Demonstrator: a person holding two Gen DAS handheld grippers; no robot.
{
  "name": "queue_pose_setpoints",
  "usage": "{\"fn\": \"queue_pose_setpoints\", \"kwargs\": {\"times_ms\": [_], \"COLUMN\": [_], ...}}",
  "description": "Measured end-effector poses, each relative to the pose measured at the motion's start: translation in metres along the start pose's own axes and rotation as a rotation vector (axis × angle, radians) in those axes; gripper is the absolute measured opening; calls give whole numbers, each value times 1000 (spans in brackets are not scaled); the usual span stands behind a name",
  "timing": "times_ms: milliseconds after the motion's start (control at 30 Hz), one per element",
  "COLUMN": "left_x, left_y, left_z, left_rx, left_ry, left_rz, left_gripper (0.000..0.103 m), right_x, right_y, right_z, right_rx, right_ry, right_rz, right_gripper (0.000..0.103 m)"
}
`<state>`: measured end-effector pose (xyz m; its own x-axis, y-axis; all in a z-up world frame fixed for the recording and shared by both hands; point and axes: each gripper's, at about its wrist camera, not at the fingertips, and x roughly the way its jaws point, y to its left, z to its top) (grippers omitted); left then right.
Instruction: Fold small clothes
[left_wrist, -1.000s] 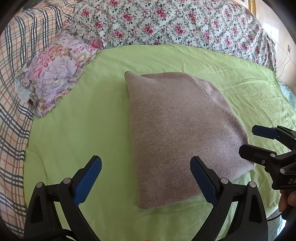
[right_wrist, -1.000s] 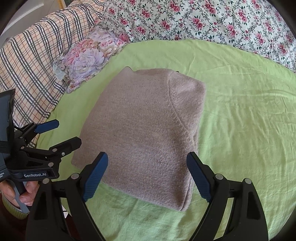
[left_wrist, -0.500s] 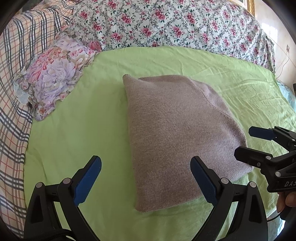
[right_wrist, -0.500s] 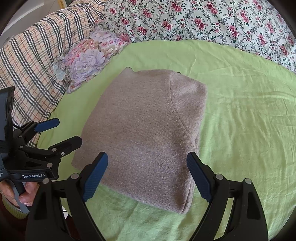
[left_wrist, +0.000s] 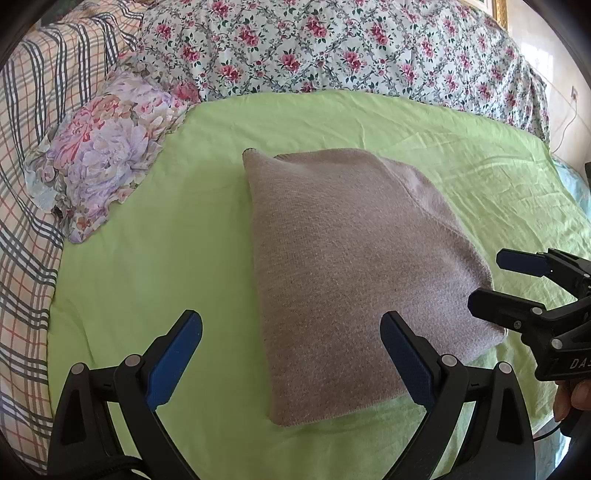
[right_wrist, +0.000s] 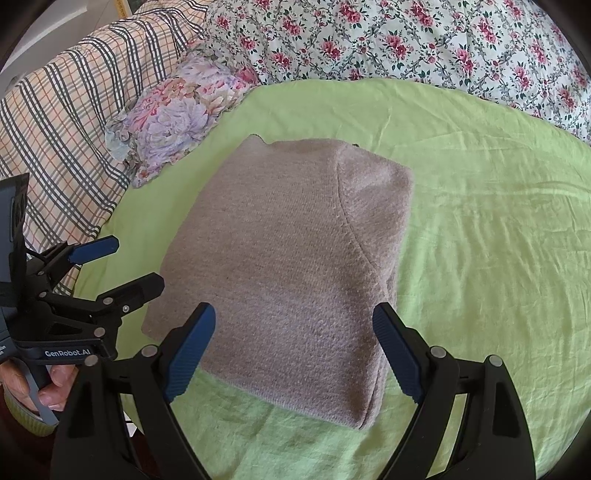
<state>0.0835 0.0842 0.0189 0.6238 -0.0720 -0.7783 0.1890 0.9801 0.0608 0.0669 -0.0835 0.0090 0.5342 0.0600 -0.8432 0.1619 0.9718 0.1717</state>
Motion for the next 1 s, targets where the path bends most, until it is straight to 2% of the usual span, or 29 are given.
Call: {"fn": "queue_pose_setpoints", "kwargs": {"times_ms": [1000], "left_x": [1], "left_y": [0], "left_z": [7], "left_rx": [9], "left_ry": [-1], "left_rz": [-10], "left_gripper": [98], "right_x": [-4], "right_y": [-2], "right_z": [5], "right_rx": [5], "right_ry": [-15], "right_rz": [4], "right_gripper": [88]}}
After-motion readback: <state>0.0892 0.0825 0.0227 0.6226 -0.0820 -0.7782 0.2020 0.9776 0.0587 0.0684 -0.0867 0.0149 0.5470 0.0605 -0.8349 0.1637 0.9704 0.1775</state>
